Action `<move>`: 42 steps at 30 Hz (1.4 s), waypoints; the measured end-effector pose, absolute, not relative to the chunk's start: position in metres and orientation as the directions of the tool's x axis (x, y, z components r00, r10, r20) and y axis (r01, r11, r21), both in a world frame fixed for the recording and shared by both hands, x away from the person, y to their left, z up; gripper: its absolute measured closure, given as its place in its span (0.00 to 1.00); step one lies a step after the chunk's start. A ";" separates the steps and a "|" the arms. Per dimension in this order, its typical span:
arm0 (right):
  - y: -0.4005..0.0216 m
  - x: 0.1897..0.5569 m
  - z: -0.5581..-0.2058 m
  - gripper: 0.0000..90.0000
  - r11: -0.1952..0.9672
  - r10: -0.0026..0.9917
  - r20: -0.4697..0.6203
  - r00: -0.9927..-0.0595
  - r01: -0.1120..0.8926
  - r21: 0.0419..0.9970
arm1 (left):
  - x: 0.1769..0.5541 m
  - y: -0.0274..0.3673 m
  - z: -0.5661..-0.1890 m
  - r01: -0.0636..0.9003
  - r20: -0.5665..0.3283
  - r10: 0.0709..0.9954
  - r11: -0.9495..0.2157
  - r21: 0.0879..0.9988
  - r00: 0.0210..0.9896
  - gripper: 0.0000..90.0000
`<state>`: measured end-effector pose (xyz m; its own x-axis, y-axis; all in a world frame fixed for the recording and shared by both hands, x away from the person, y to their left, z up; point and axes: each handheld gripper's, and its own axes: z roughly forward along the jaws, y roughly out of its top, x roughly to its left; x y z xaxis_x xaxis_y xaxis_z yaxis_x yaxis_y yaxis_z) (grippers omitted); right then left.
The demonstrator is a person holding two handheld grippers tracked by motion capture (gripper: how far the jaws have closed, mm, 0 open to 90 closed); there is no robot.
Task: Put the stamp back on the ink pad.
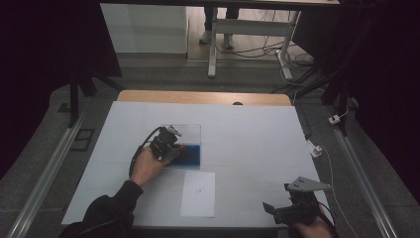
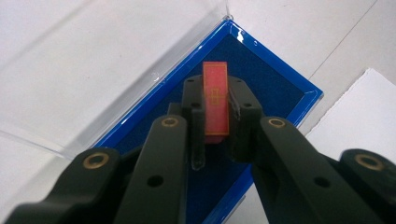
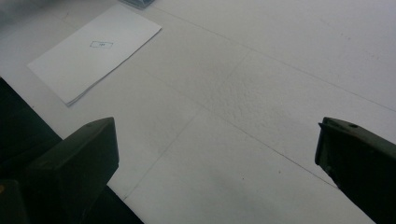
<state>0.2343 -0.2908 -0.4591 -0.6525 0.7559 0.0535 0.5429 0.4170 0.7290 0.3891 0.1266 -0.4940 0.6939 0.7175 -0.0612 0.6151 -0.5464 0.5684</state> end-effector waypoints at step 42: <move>-0.291 0.233 -0.459 0.00 0.412 0.756 0.056 -0.652 0.540 0.734 | 0.364 0.150 -0.462 0.568 -0.175 0.697 -0.385 0.728 0.696 0.12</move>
<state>0.2335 -0.2913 -0.4587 -0.6524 0.7558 0.0557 0.5397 0.4117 0.7343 0.3644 0.1504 -0.4616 0.6959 0.6966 -0.1746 0.5678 -0.3850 0.7275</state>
